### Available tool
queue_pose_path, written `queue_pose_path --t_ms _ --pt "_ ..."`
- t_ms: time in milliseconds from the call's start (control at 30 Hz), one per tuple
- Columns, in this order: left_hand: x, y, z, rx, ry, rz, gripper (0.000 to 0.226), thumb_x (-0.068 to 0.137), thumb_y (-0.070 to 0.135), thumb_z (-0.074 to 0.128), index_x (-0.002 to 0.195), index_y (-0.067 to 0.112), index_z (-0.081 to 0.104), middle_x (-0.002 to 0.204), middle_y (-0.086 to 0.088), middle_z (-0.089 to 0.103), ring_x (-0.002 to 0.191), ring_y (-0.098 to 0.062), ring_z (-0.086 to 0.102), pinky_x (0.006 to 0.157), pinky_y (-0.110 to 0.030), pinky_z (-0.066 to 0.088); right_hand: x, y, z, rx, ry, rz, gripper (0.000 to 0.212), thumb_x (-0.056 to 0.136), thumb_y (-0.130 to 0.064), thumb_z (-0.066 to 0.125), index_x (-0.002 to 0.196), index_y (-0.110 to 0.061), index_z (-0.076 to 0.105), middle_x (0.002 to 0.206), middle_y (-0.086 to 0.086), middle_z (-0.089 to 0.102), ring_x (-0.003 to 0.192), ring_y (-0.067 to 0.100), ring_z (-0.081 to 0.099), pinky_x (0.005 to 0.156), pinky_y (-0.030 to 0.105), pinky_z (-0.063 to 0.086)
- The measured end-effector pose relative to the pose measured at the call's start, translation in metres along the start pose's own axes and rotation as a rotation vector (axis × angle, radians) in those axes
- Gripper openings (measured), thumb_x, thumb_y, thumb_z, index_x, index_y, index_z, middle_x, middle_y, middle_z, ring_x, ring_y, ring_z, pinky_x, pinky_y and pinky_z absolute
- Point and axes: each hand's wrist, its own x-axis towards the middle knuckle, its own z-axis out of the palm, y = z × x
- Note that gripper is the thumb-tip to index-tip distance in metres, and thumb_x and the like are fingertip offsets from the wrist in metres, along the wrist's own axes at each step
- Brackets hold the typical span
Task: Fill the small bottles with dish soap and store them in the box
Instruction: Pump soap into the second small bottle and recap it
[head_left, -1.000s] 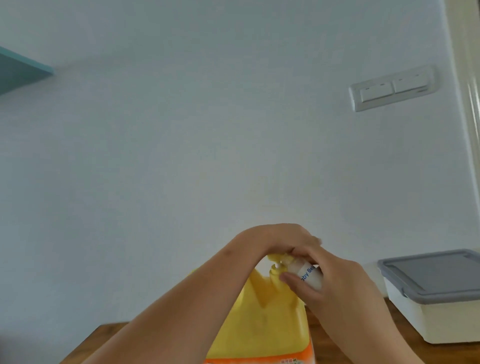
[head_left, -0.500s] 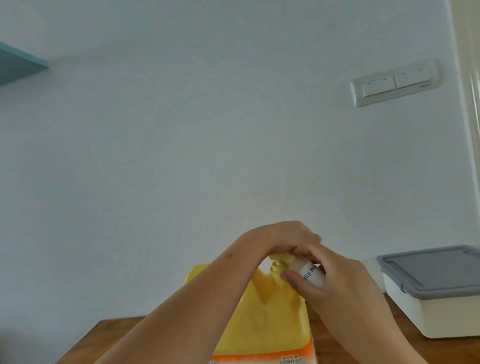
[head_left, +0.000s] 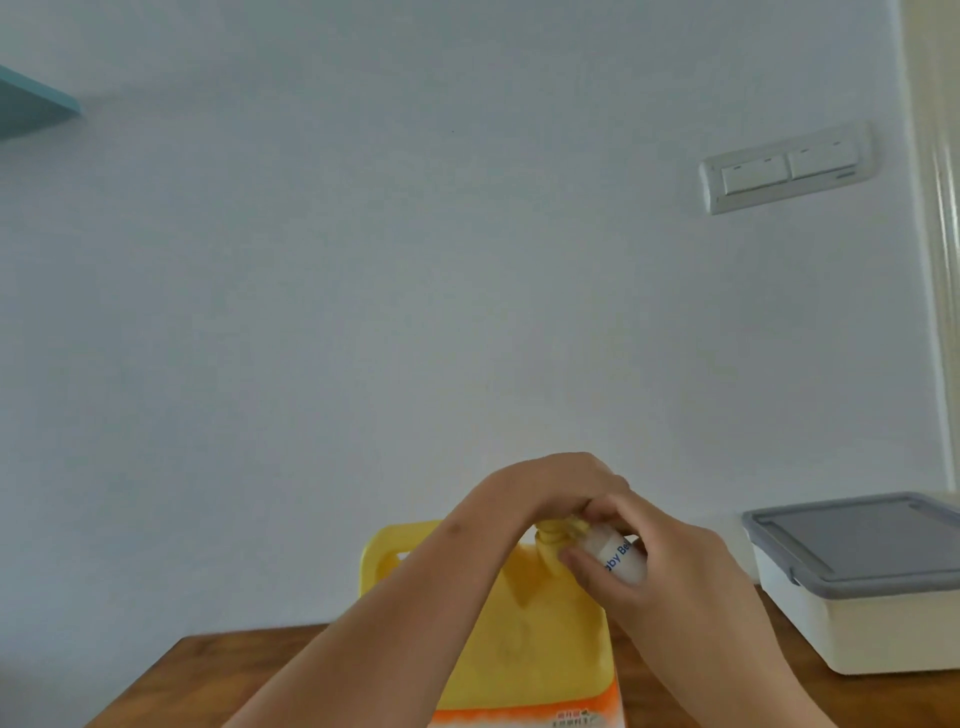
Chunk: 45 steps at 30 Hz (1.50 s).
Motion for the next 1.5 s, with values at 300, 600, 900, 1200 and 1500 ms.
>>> queue_pose_path --t_ms 300,600,900,1200,1500 --pt "0.000 -0.003 -0.005 0.030 0.024 0.021 0.021 0.095 0.011 0.042 0.091 0.000 0.059 0.103 -0.016 0.058 0.084 -0.027 0.052 0.072 -0.034 0.042 0.003 0.004 0.002 0.062 0.038 -0.044 0.025 0.071 -0.061 0.059 0.090 -0.047 0.052 0.073 -0.017 0.065 0.065 0.000 0.060 0.056 0.022 0.048" --pt "-0.001 0.002 0.002 0.047 -0.036 -0.045 0.029 0.083 0.000 0.044 0.060 0.017 0.040 0.069 0.000 0.042 0.061 -0.017 0.036 0.059 -0.028 0.031 0.002 0.004 0.000 0.029 -0.025 -0.007 0.023 0.074 -0.055 0.066 0.091 -0.044 0.055 0.076 -0.015 0.066 0.068 0.001 0.060 0.063 0.025 0.051" --pt "0.007 -0.002 -0.005 0.091 -0.022 0.001 0.013 0.086 0.001 0.046 0.080 0.005 0.057 0.093 -0.014 0.056 0.079 -0.022 0.047 0.073 -0.035 0.038 0.005 0.004 0.003 0.039 0.013 -0.023 0.028 0.072 -0.059 0.063 0.093 -0.042 0.056 0.080 -0.014 0.066 0.074 0.002 0.060 0.067 0.026 0.050" --pt "0.009 -0.008 0.003 -0.052 -0.013 -0.079 0.025 0.084 0.007 0.045 0.062 0.017 0.044 0.078 -0.004 0.048 0.065 -0.018 0.039 0.057 -0.028 0.031 0.003 0.005 0.002 0.030 0.027 -0.047 0.026 0.072 -0.060 0.062 0.088 -0.042 0.052 0.072 -0.013 0.063 0.063 0.003 0.058 0.060 0.028 0.051" --pt "0.002 -0.003 0.001 -0.108 -0.029 -0.095 0.012 0.086 0.008 0.046 0.076 0.010 0.051 0.087 -0.009 0.051 0.074 -0.022 0.043 0.064 -0.031 0.035 0.004 0.008 0.002 0.066 0.037 -0.052 0.028 0.069 -0.061 0.061 0.087 -0.041 0.054 0.070 -0.014 0.063 0.062 0.003 0.057 0.057 0.026 0.049"
